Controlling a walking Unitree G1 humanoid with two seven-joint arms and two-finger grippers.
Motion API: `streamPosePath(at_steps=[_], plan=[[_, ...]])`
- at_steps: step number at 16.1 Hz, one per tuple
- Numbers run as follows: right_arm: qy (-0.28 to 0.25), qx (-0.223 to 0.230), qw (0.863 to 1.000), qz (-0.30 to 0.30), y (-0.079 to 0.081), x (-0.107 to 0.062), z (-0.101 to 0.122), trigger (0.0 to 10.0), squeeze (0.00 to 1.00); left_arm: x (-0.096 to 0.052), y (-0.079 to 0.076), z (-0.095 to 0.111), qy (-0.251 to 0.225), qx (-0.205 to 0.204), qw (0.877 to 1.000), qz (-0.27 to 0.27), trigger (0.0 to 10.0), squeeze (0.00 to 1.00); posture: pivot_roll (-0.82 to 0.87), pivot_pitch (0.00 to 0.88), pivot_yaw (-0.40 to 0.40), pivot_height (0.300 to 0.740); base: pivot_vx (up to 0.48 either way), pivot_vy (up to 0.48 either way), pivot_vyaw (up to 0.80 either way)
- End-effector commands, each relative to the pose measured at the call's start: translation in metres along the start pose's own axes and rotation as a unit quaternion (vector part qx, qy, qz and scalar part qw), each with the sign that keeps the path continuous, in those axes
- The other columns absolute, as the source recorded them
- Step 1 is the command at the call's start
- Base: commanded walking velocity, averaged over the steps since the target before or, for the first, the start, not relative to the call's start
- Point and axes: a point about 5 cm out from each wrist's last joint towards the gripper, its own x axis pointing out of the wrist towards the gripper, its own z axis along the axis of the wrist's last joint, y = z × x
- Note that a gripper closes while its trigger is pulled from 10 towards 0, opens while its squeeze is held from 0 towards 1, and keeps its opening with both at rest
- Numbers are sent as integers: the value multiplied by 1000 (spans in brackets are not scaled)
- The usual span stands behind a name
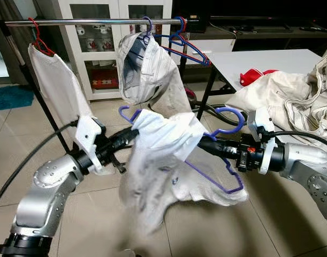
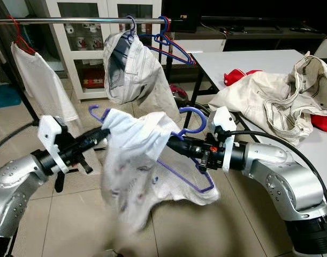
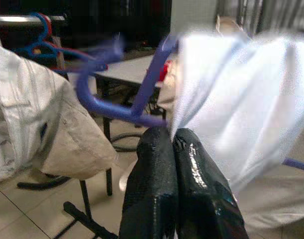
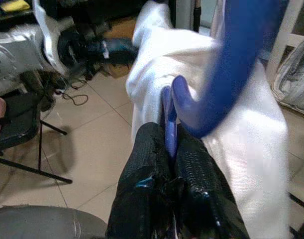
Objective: Hang hanger
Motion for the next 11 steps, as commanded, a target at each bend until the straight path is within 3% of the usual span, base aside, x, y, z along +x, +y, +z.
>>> streamPosePath(at_steps=[1, 7, 9, 11], plan=[[0, -14, 1000, -10, -4, -3, 5, 10000, 0, 3, 0, 12, -19, 14, 1000, -4, 0, 0, 53, 0, -19, 740, 0, 0, 0], [46, -8, 997, -58, -16, -5, -8, 10000, 0, 6, -3, 34, -53, 21, 998, -17, 0, 0, 52, 0, -22, 740, 0, 0, 0], [61, -11, 996, -59, -16, -6, -12, 10000, 0, 5, 12, 51, -96, 40, 994, 40, 0, 0, 56, 0, -25, 740, 0, 0, 0], [64, -12, 997, -49, -14, -6, -14, 10000, 0, 0, 38, 64, -129, 61, 979, 142, 0, 0, 57, 0, -26, 740, 0, 0, 0]])
